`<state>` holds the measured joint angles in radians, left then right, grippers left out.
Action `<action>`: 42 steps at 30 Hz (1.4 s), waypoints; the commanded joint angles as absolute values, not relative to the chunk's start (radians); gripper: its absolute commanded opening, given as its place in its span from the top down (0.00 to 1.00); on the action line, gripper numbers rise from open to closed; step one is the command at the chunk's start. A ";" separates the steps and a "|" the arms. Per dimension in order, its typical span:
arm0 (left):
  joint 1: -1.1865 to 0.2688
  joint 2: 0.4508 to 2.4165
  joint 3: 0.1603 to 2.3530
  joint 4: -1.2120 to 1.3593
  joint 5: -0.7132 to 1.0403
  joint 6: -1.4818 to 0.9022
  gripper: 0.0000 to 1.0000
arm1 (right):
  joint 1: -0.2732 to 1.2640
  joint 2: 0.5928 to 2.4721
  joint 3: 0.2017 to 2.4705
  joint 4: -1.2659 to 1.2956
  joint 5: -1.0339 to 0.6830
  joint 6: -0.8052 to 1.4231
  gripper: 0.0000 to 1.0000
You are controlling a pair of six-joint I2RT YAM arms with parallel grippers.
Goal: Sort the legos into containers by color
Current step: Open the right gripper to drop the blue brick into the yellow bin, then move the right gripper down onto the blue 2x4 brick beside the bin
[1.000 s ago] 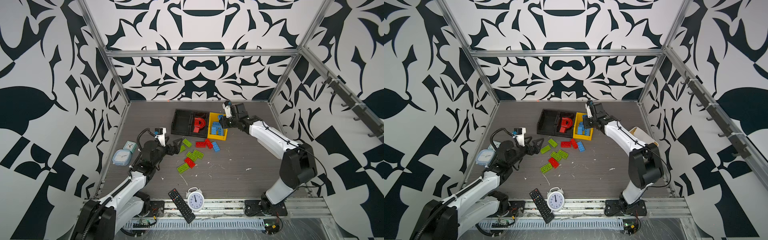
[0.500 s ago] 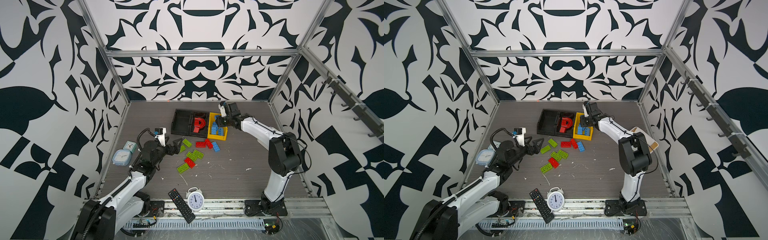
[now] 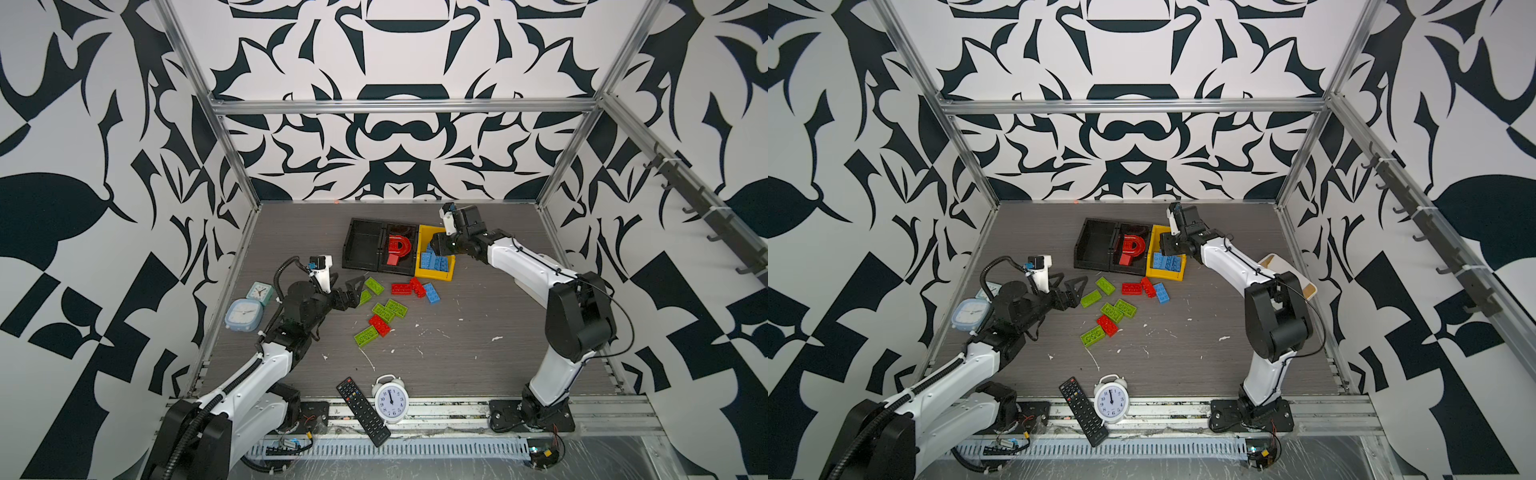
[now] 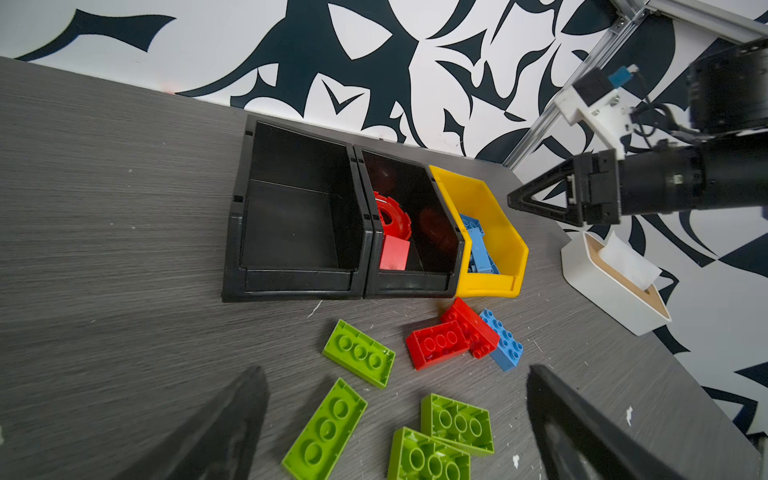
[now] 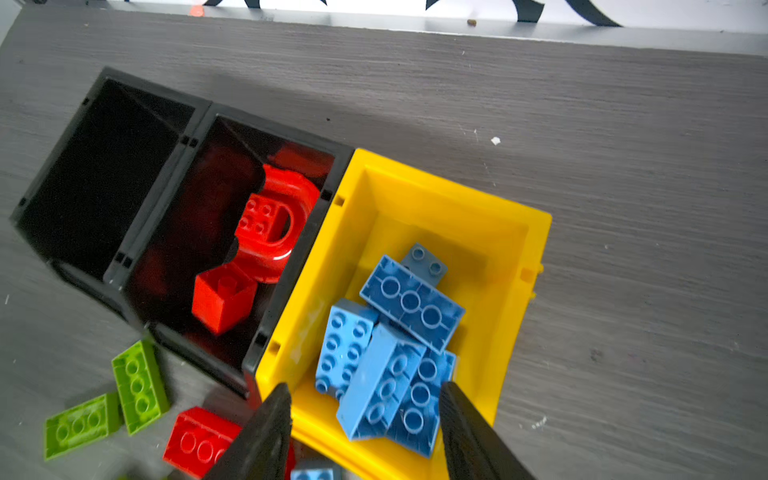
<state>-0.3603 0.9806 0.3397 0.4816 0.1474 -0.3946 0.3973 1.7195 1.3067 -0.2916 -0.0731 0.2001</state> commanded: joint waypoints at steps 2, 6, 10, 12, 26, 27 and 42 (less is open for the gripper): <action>-0.362 0.960 0.340 0.465 0.132 -0.388 0.00 | 0.469 1.572 1.168 -0.307 -0.036 0.179 0.40; -0.361 0.963 0.341 0.464 0.136 -0.390 0.00 | 0.557 1.486 1.052 -0.305 0.052 0.174 0.39; -0.362 0.963 0.341 0.465 0.137 -0.390 0.00 | 0.610 1.457 0.995 -0.316 0.104 0.186 0.39; -0.362 0.963 0.341 0.465 0.139 -0.391 0.00 | 0.624 1.458 0.968 -0.304 0.104 0.192 0.39; -0.361 0.969 0.341 0.466 0.137 -0.396 0.00 | 0.638 1.542 0.905 -0.254 0.113 0.202 0.39; -0.362 0.969 0.341 0.468 0.137 -0.395 0.00 | 0.638 1.545 0.901 -0.239 0.100 0.204 0.39; -0.362 0.972 0.342 0.469 0.131 -0.394 0.00 | 0.637 1.665 0.949 -0.222 0.098 0.198 0.44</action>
<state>-0.3603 0.9756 0.3397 0.4808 0.1379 -0.3935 0.6331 1.6676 0.9058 -0.2420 0.0910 0.1932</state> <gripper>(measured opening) 0.997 0.560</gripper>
